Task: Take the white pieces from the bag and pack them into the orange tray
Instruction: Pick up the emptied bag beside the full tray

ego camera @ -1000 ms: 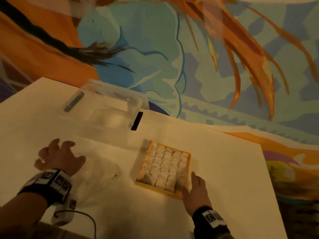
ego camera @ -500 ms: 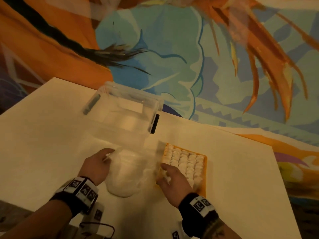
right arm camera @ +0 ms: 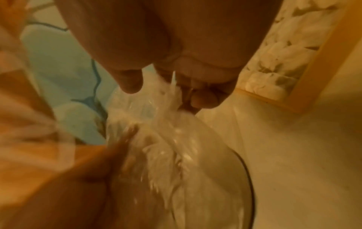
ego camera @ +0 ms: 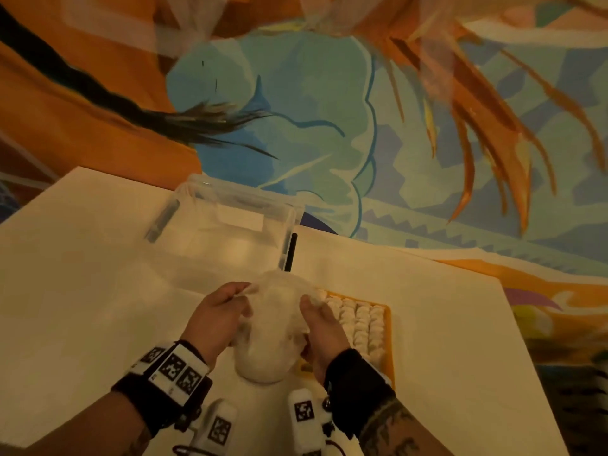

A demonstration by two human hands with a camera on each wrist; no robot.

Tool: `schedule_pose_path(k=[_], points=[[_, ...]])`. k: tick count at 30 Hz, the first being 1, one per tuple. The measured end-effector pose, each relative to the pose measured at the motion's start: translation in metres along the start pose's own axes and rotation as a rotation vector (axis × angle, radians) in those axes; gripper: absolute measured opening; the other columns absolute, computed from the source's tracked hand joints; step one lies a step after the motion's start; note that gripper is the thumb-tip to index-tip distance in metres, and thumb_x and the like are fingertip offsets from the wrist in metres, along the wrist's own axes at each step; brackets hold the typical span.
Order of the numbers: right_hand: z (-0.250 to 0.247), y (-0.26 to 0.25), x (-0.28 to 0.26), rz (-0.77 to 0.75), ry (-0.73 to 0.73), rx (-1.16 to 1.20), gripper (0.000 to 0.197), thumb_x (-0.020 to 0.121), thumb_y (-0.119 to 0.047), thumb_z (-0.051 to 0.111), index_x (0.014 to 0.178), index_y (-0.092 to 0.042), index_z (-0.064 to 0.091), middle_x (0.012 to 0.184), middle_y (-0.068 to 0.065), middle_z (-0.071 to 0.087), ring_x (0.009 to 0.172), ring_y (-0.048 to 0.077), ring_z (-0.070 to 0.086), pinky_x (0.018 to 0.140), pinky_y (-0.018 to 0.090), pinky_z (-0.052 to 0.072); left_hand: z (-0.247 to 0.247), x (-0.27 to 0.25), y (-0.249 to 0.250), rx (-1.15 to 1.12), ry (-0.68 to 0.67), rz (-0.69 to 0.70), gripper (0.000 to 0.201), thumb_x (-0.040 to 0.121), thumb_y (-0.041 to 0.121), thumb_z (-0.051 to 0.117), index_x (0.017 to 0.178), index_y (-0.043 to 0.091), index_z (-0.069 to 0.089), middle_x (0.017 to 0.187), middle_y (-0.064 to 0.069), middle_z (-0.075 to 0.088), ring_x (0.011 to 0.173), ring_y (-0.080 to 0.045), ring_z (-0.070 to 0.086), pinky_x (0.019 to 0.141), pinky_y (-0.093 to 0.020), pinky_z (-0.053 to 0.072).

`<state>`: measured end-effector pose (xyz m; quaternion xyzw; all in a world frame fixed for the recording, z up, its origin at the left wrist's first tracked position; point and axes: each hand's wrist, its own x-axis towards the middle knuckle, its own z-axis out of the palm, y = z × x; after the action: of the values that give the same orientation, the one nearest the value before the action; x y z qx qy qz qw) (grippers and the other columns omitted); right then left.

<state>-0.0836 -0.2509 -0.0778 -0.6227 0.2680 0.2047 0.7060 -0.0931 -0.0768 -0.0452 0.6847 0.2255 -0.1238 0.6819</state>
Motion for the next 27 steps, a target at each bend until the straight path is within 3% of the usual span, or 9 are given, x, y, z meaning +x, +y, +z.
schedule_pose_path(k=[3, 7, 10, 13, 15, 18, 22, 24, 27], points=[[0.0, -0.01, -0.016, -0.13, -0.226, -0.217, 0.031, 0.096, -0.05, 0.048, 0.118, -0.031, 0.059, 0.093, -0.006, 0.067, 0.067, 0.009, 0.06, 0.059, 0.027, 0.046, 0.015, -0.006, -0.001, -0.074, -0.115, -0.05, 0.02, 0.097, 0.032, 0.054, 0.107, 0.03, 0.072, 0.103, -0.005, 0.074, 0.095, -0.023, 0.069, 0.081, -0.038, 0.054], [-0.001, -0.009, -0.024, -0.405, -0.503, -0.663, 0.029, 0.096, -0.021, 0.047, 0.122, -0.027, 0.059, 0.114, -0.007, 0.053, 0.11, 0.004, 0.053, 0.096, 0.02, 0.043, 0.037, -0.007, -0.007, -0.032, -0.154, -0.087, 0.076, 0.06, 0.079, 0.064, 0.121, 0.034, 0.058, 0.112, 0.001, 0.071, 0.105, -0.021, 0.068, 0.094, -0.048, 0.054], [-0.015, -0.007, -0.025, -0.518, -0.575, -0.683, 0.038, 0.085, -0.023, 0.054, 0.12, -0.012, 0.065, 0.119, -0.002, 0.047, 0.116, 0.002, 0.046, 0.102, 0.024, 0.037, 0.045, -0.004, -0.005, 0.067, -0.045, 0.059, 0.052, 0.068, 0.049, 0.068, 0.118, 0.037, 0.057, 0.105, 0.002, 0.073, 0.099, -0.02, 0.069, 0.097, -0.051, 0.052], [-0.049, -0.018, -0.017, -0.535, -0.309, -0.502, 0.026, 0.089, -0.029, 0.064, 0.108, -0.045, 0.067, 0.116, -0.011, 0.054, 0.104, 0.001, 0.056, 0.088, 0.021, 0.043, 0.051, 0.001, 0.0, 0.102, 0.035, 0.144, 0.03, 0.089, 0.021, 0.059, 0.111, 0.04, 0.064, 0.105, 0.006, 0.073, 0.1, -0.019, 0.068, 0.095, -0.051, 0.053], [-0.075, -0.021, -0.015, -0.48, -0.118, -0.469, 0.055, 0.075, -0.044, 0.078, 0.121, -0.053, 0.049, 0.128, -0.015, 0.046, 0.108, 0.008, 0.055, 0.08, 0.017, 0.047, 0.058, 0.002, 0.002, -0.014, 0.074, 0.126, 0.032, 0.091, 0.016, 0.056, 0.109, 0.041, 0.067, 0.103, 0.003, 0.074, 0.099, -0.024, 0.07, 0.091, -0.054, 0.055], [-0.086, -0.01, -0.014, -0.267, -0.393, -0.41, 0.107, 0.06, -0.05, 0.087, 0.145, -0.045, 0.021, 0.135, -0.016, 0.05, 0.113, 0.011, 0.061, 0.085, 0.029, 0.057, 0.077, -0.002, 0.002, -0.093, 0.058, 0.123, 0.03, 0.094, 0.006, 0.054, 0.102, 0.031, 0.068, 0.097, -0.005, 0.074, 0.095, -0.029, 0.07, 0.09, -0.051, 0.055], [-0.088, -0.018, -0.003, -0.292, -0.276, -0.39, 0.068, 0.068, -0.029, 0.083, 0.129, -0.032, 0.053, 0.105, 0.002, 0.074, 0.092, 0.019, 0.071, 0.085, 0.041, 0.058, 0.099, -0.011, -0.006, -0.126, -0.035, 0.144, 0.034, 0.091, -0.002, 0.053, 0.098, 0.027, 0.07, 0.103, -0.002, 0.073, 0.108, -0.033, 0.065, 0.088, -0.037, 0.054], [-0.093, -0.026, 0.005, -0.189, -0.194, -0.261, 0.043, 0.072, -0.012, 0.077, 0.112, -0.019, 0.065, 0.095, 0.011, 0.075, 0.083, 0.027, 0.071, 0.083, 0.045, 0.055, 0.099, -0.019, -0.011, 0.082, -0.155, 0.319, 0.035, 0.083, 0.018, 0.061, 0.102, 0.047, 0.069, 0.128, 0.013, 0.061, 0.127, -0.016, 0.054, 0.103, -0.032, 0.046], [-0.095, -0.029, 0.004, -0.028, -0.202, -0.148, 0.029, 0.081, -0.004, 0.069, 0.11, -0.008, 0.069, 0.101, 0.019, 0.073, 0.091, 0.038, 0.069, 0.093, 0.055, 0.051, 0.093, -0.027, -0.015, 0.76, -0.336, 0.525, 0.074, 0.064, 0.076, 0.065, 0.131, 0.066, 0.034, 0.159, 0.027, 0.003, 0.147, -0.003, 0.001, 0.117, -0.032, 0.018]])
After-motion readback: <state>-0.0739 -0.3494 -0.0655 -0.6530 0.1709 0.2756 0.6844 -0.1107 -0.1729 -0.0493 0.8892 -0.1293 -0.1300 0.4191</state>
